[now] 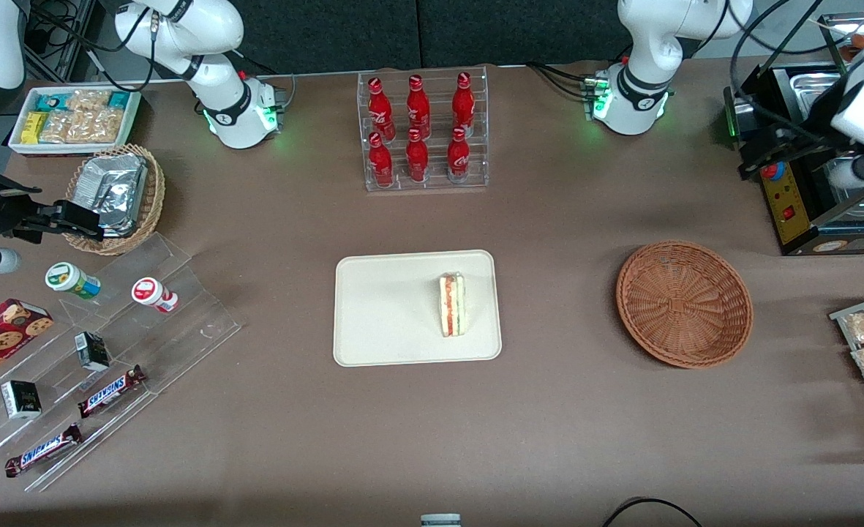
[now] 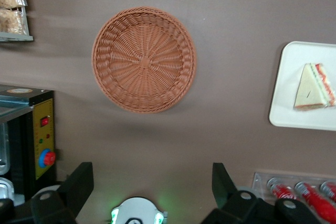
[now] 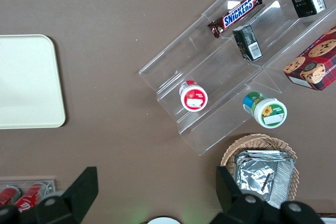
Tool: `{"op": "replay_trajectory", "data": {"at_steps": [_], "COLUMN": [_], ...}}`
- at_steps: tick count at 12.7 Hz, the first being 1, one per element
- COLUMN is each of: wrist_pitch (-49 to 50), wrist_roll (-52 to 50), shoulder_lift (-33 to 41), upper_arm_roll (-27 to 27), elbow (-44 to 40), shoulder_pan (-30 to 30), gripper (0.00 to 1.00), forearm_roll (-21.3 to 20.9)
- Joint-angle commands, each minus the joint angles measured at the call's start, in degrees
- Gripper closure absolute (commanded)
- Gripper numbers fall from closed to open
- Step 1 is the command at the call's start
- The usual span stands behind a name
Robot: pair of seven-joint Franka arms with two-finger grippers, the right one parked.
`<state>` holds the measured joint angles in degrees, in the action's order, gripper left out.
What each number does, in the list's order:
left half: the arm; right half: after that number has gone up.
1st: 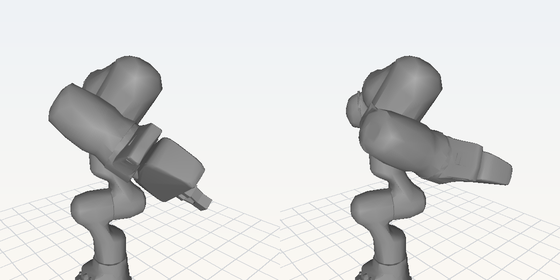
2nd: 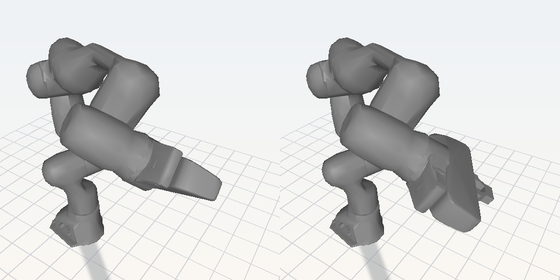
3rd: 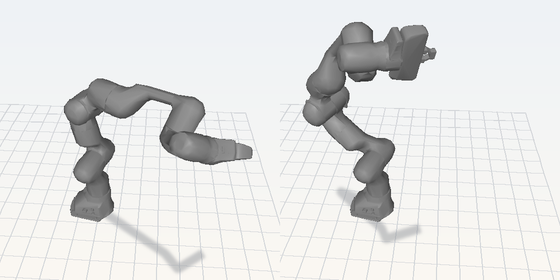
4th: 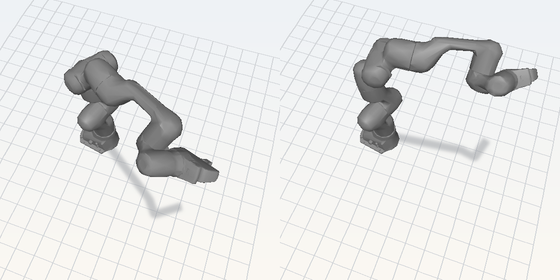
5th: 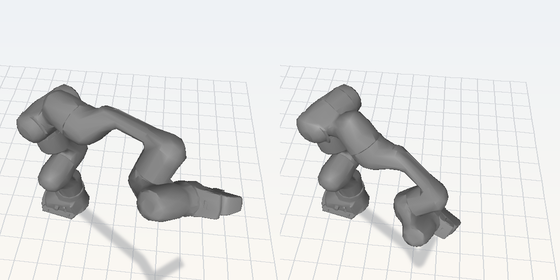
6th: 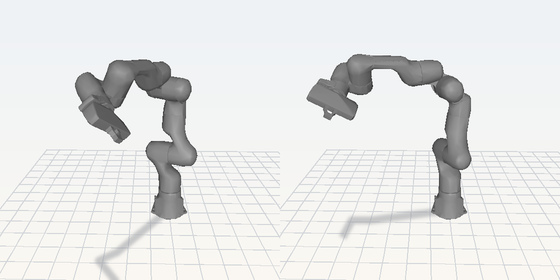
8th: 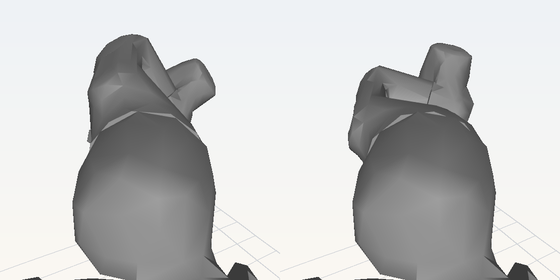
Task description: Place sandwich from basket to tray
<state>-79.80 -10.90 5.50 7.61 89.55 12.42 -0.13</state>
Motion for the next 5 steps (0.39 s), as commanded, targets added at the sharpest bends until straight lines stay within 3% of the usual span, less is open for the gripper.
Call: {"op": "replay_trajectory", "data": {"at_steps": [1, 5], "wrist_pitch": [-0.5, -0.8], "wrist_roll": [2.8, 2.8], "shoulder_lift": [0.7, -0.1], "upper_arm_roll": [-1.5, -9.3], "elbow": [1.3, -0.1], "shoulder_pan": [-1.4, -8.1], "gripper": [0.0, 0.0], "forearm_roll": [0.2, -0.1]}}
